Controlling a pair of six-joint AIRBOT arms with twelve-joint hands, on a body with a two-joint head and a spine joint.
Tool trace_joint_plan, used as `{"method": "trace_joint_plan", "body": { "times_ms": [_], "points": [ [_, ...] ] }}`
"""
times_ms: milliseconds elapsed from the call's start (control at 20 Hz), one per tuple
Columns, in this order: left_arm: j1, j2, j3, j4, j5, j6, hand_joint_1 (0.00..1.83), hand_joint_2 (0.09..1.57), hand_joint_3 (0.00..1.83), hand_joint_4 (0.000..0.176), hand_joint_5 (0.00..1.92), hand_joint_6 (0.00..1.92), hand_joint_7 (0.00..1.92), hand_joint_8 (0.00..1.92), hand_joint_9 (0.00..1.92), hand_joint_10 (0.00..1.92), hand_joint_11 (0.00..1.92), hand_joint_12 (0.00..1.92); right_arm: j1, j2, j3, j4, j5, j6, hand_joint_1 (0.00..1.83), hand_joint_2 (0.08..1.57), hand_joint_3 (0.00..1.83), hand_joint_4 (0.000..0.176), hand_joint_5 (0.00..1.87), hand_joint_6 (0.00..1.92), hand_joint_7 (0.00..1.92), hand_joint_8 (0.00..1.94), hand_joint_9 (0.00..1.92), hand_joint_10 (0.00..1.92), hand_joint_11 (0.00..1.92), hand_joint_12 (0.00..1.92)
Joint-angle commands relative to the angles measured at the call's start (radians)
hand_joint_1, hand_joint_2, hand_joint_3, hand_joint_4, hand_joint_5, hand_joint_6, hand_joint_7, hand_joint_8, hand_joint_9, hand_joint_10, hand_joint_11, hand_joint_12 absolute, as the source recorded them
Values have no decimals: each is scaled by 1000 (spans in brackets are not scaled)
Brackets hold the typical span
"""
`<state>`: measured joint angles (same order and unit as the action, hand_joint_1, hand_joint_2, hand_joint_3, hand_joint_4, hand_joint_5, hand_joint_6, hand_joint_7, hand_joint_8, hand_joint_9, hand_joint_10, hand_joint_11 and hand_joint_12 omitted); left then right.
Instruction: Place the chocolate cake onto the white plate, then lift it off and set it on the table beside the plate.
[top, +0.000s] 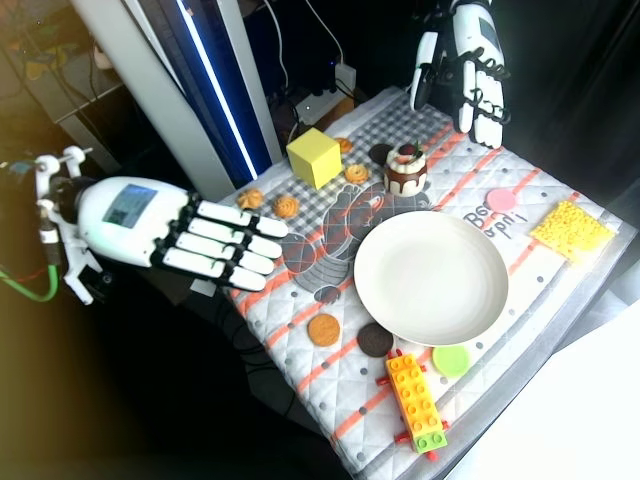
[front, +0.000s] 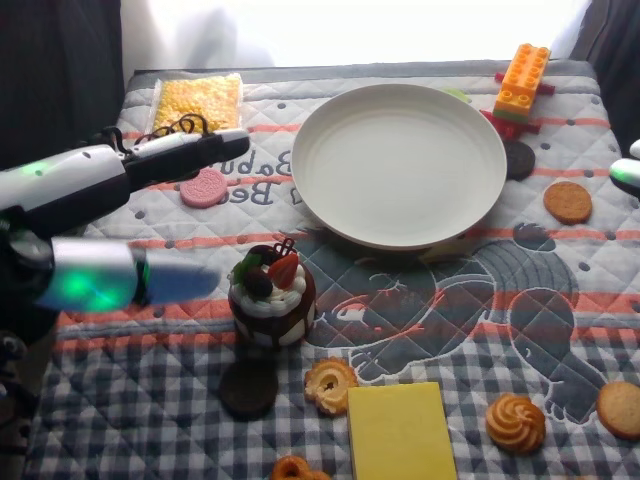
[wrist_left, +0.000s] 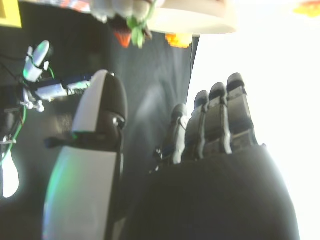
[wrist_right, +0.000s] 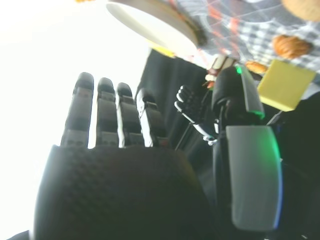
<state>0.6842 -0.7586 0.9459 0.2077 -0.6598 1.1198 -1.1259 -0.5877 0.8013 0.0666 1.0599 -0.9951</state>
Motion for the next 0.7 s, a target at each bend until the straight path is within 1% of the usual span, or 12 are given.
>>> {"method": "trace_joint_plan", "body": {
  "times_ms": [0,50,100,150,200,250,350,400,450,550,600,650],
  "points": [
    [-14,9,-2,-9,-118,-5,369,1303,4,20,34,2,14,7,0,0,0,67,15,7,0,18,110,-1,411,1277,11,0,0,0,0,0,0,0,0,463],
    [-16,11,-6,-2,-119,-5,341,1299,1,23,15,0,2,1,0,0,0,25,16,7,-1,14,110,-1,474,1265,2,0,0,0,0,0,0,0,0,462],
    [-19,13,-9,8,-121,-5,332,1296,0,26,9,0,0,0,0,0,0,17,18,7,-1,7,110,-1,470,1265,1,0,0,0,0,0,0,0,0,463],
    [-21,14,-13,16,-123,-5,377,1272,0,36,4,1,0,0,0,0,19,28,20,7,-2,5,110,-2,476,1275,1,0,0,0,0,0,0,0,0,397],
    [-23,14,-14,18,-121,-5,383,1262,0,46,0,0,0,0,0,0,44,43,21,7,-2,5,110,-3,454,1286,2,0,0,0,0,0,0,0,0,335],
    [-24,14,-16,19,-118,-5,356,1240,12,59,0,0,0,0,0,0,8,109,22,6,-1,5,110,-4,478,1280,0,0,0,0,0,0,0,0,0,318],
    [-25,14,-18,29,-105,-5,369,1216,1,73,0,0,0,0,0,0,0,16,24,4,0,6,110,-4,506,1272,0,0,0,0,0,0,0,0,0,374],
    [-31,13,-18,37,-88,-5,355,1211,0,76,0,0,0,0,0,0,0,2,25,3,1,6,110,-4,509,1272,0,0,0,0,0,0,0,0,0,322],
    [-36,12,-18,44,-73,-5,365,1203,0,89,0,0,0,0,0,0,0,0,25,3,1,7,110,-4,511,1273,0,0,0,0,0,0,0,0,0,310],
    [-51,2,-16,71,-34,-6,504,1143,0,101,0,0,0,0,0,0,0,0,27,0,3,10,110,-4,495,1275,0,0,0,0,0,0,0,0,0,247],
    [-66,-11,-14,94,3,-6,469,1142,0,100,0,0,0,0,0,0,0,0,27,-3,5,12,110,-4,498,1271,0,0,0,0,0,0,0,0,0,292],
    [-80,-22,-10,112,30,-7,575,1137,0,103,0,0,0,0,0,0,0,0,27,-5,6,14,109,-4,475,1273,0,0,0,0,0,0,0,0,0,437]
  ]
}}
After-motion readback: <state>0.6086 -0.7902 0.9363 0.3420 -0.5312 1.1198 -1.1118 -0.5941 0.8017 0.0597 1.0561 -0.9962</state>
